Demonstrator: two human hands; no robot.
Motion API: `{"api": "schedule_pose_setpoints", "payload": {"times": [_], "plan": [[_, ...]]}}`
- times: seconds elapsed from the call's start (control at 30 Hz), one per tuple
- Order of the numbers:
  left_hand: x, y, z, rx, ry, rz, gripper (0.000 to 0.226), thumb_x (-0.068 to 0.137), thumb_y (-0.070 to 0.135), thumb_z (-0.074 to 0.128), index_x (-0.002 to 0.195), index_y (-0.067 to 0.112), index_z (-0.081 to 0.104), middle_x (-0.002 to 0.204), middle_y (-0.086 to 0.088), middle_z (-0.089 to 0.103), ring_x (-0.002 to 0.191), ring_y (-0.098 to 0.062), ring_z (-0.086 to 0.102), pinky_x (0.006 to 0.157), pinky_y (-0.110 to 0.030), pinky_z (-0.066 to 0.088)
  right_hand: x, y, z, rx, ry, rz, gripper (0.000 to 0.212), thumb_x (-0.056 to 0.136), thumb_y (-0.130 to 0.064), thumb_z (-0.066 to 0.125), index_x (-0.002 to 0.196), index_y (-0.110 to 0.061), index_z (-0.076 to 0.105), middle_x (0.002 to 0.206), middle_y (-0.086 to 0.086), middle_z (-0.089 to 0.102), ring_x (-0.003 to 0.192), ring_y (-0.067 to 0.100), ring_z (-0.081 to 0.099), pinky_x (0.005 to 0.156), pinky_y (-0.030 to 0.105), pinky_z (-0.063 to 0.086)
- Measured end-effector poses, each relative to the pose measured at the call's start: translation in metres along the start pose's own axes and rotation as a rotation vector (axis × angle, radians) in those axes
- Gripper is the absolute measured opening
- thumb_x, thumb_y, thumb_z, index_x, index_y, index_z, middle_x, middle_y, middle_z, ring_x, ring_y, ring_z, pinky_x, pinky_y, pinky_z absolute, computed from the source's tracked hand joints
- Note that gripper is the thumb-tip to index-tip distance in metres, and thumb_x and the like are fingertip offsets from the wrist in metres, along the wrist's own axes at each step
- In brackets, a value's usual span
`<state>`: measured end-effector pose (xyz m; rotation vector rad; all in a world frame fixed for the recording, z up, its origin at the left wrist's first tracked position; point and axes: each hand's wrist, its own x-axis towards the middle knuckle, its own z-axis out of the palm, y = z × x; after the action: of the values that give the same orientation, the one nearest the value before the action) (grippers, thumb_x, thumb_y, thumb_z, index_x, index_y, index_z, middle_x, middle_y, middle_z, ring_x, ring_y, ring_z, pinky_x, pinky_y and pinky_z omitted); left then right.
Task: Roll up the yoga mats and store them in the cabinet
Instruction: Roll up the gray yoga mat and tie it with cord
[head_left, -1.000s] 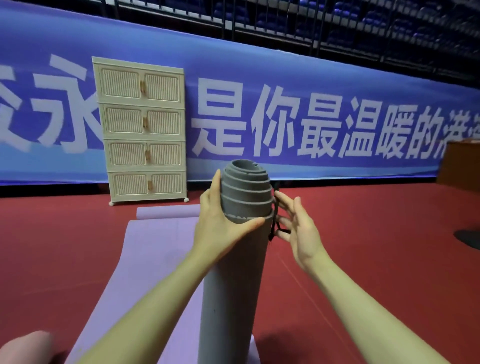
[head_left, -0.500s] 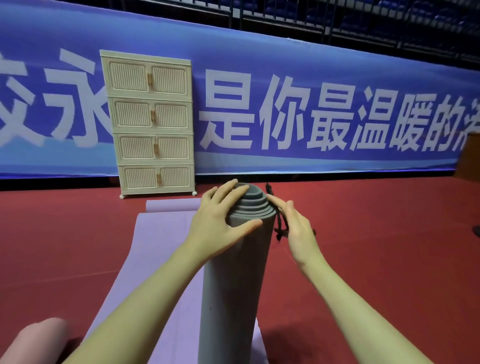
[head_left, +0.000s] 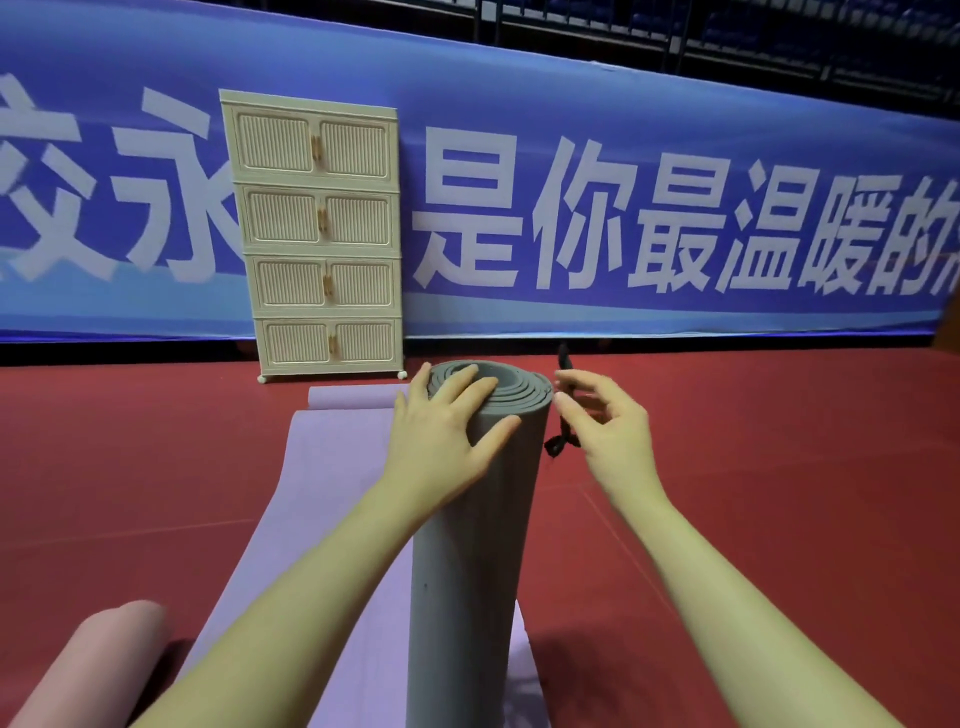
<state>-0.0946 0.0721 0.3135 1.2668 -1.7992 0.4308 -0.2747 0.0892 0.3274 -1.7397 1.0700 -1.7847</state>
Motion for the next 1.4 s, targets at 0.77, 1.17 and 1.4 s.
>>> {"api": "schedule_pose_setpoints", "payload": {"times": [0.77,1.17,1.4], "plan": [[-0.008,0.041,-0.011,-0.436,-0.079,-0.155,0.085,0.059,0.08,0.045,0.122,0.025,0.062,0.114,0.041,0.04,0.12,-0.005,0.019,0.108,-0.023,0.017,0.002,-0.022,-0.008,0.292,0.063,0.142,0.01,0.077,0.003,0.071,0.078,-0.007,0.068,0.071,-0.003,0.068,0.07,0.006,0.061,0.068,0.017,0.048],[-0.011,0.042,0.006,-0.873,0.122,-0.307,0.016,0.092,0.03,0.046,0.097,0.018,0.056,0.103,0.009,0.061,0.101,-0.008,0.056,0.094,-0.033,0.044,0.0,-0.005,0.008,0.102,0.147,0.088,0.023,0.072,-0.005,0.078,0.07,-0.027,0.07,0.112,0.004,0.051,0.106,0.005,0.052,0.091,0.013,0.039],[-0.002,0.02,0.005,-0.879,0.119,-0.418,0.006,0.1,0.025,0.043,0.098,0.026,0.049,0.098,-0.008,0.057,0.085,-0.016,0.053,0.074,-0.017,0.04,-0.003,0.013,-0.003,0.137,0.13,0.073,0.025,0.071,-0.011,0.08,0.083,-0.028,0.065,0.113,0.0,0.056,0.098,0.009,0.054,0.089,0.031,0.041]]}}
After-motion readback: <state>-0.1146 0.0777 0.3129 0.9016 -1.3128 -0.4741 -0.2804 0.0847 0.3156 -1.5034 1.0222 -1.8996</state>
